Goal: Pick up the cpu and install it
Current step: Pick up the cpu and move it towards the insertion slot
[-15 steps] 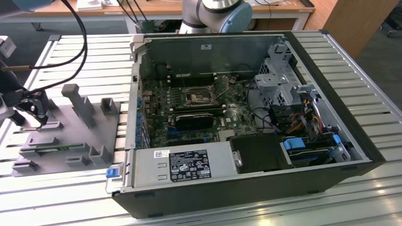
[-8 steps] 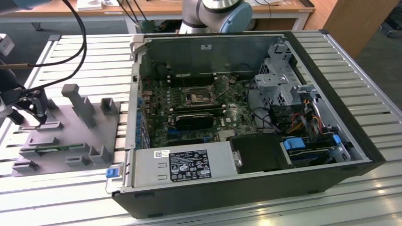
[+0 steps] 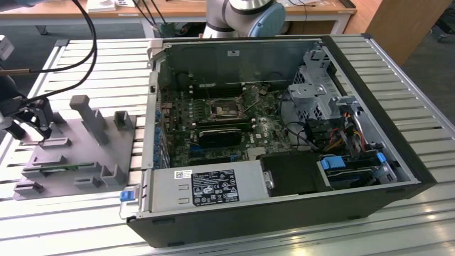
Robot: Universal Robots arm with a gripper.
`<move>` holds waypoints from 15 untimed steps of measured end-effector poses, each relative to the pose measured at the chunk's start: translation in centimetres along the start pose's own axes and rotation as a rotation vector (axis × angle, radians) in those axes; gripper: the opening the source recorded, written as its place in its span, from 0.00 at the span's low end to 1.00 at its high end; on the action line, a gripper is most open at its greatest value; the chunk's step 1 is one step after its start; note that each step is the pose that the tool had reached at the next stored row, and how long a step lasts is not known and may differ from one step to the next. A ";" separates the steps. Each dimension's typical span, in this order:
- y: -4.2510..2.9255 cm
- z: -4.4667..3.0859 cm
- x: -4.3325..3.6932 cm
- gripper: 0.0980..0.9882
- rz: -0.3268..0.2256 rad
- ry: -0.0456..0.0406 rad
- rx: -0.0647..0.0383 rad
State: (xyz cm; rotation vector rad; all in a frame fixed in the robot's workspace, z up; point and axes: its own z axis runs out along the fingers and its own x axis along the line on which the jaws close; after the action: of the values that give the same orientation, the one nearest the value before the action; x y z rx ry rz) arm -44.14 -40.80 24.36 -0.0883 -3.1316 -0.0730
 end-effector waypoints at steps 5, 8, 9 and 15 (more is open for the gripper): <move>0.01 -0.33 0.01 0.49 0.000 0.0002 0.000; 0.03 -0.61 0.01 0.49 0.000 0.0001 0.000; 0.03 -0.72 0.01 0.49 0.000 0.0001 0.000; 0.06 -1.35 0.02 0.49 0.000 0.0001 0.000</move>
State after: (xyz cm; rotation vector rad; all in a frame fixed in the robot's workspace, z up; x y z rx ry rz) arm -44.14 -40.80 25.71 -0.0884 -3.1315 -0.0729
